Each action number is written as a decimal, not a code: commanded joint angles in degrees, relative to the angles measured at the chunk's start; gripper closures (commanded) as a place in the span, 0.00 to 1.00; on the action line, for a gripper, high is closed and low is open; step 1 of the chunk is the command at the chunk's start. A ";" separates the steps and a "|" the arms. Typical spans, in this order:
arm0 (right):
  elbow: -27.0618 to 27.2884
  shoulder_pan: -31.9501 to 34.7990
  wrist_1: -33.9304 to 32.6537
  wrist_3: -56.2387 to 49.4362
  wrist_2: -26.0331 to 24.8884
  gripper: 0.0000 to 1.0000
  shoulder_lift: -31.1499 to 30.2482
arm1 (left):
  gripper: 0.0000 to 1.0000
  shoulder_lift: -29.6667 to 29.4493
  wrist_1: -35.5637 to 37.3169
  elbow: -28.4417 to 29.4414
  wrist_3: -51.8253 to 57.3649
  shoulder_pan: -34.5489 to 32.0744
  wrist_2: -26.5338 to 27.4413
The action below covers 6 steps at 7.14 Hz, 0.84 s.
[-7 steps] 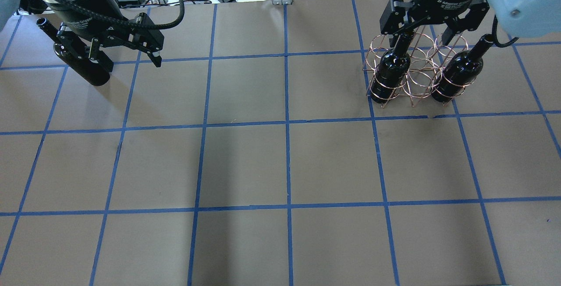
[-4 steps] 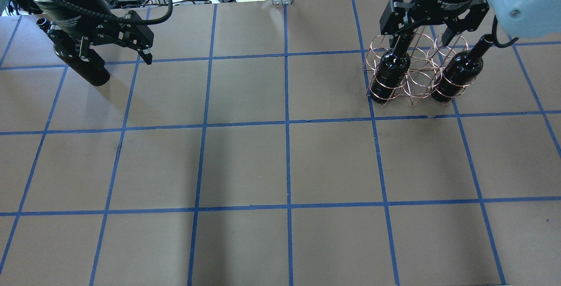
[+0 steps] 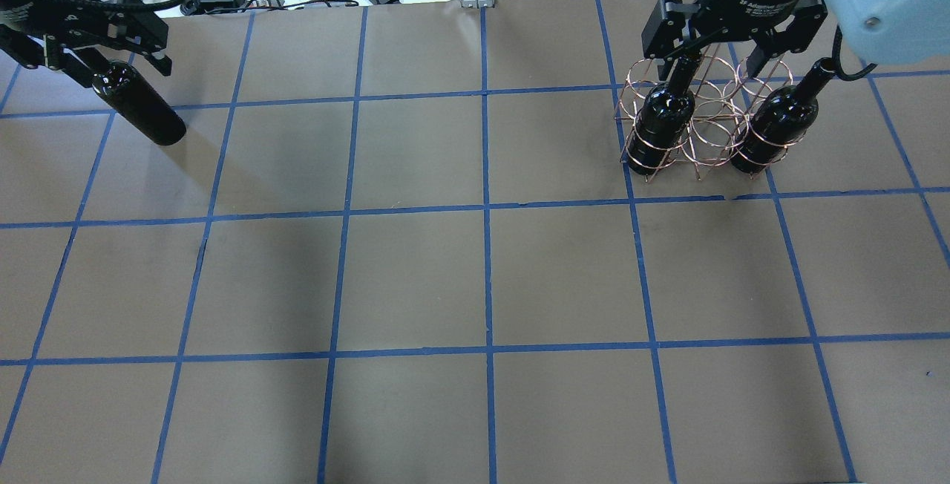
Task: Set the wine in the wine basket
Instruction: 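Move the left gripper down over the standing dark wine bottle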
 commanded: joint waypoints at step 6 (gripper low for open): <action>0.00 0.02 0.10 -0.09 0.06 0.00 -0.01 | 0.00 -17.61 9.55 11.93 19.59 9.04 3.22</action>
